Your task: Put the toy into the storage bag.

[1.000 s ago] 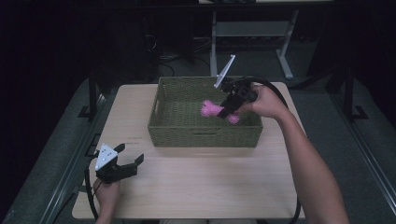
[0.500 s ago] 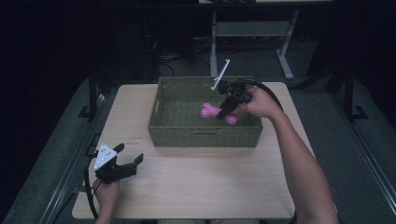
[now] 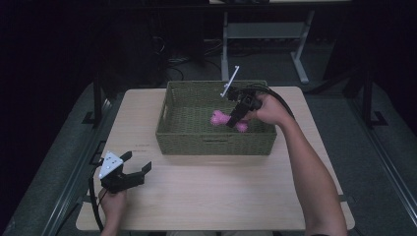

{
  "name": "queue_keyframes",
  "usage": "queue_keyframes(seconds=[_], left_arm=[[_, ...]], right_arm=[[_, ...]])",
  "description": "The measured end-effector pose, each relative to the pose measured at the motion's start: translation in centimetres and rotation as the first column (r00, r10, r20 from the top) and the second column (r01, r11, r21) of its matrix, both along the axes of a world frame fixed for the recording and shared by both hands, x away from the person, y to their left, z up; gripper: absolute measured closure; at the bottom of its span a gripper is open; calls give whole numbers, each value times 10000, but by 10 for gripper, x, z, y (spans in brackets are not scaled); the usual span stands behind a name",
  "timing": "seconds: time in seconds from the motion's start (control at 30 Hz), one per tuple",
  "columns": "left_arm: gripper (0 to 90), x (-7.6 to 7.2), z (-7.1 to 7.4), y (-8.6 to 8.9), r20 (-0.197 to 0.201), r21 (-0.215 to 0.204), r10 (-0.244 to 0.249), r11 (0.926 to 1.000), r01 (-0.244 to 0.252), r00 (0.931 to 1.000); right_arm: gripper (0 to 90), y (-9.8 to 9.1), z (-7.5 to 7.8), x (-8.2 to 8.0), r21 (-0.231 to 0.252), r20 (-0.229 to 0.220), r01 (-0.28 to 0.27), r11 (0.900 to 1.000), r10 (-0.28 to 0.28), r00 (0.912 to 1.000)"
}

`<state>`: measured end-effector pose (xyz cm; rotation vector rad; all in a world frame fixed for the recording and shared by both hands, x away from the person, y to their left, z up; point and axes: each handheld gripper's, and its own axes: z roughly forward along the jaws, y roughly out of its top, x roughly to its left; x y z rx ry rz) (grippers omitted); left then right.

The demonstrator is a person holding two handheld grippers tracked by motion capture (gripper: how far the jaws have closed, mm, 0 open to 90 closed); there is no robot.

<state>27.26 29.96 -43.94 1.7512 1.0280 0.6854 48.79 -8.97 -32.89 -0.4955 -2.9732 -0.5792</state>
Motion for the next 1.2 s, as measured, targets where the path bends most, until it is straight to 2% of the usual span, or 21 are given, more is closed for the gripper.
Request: queue_keyframes(seconds=[0.1, 0.2, 0.57, 0.7, 0.8, 0.97, 1.2], left_arm=[[139, 0, 0, 0, -11, -23, 15, 10000, -15, 10000], [138, 1, 0, 0, -20, -65, 40, 10000, -40, 10000], [138, 2, -1, -1, -17, 6, 48, 10000, -48, 10000], [138, 2, -1, -1, -28, 28, 34, 10000, -33, 10000], [138, 2, 0, -2, -15, 46, 40, 10000, -40, 10000], [139, 2, 0, -2, -21, 102, 0, 9999, 0, 10000], [138, 1, 0, -1, -9, -49, 15, 10000, -15, 10000]], right_arm=[[582, 2, -4, 2, 0, -15, -10, 10000, 10, 10000], [582, 2, -7, 5, 244, -109, 58, 9997, -56, 9999], [582, -1, -16, 10, 258, -290, 181, 9995, -174, 9994], [582, -4, -19, 12, 435, -336, 236, 9988, -221, 9992], [581, -4, -22, 13, 301, -379, 228, 9993, -216, 9990], [581, -4, -25, 14, 371, -443, 297, 9989, -281, 9986], [581, -4, -34, 14, 238, -611, 374, 9990, -359, 9975]])
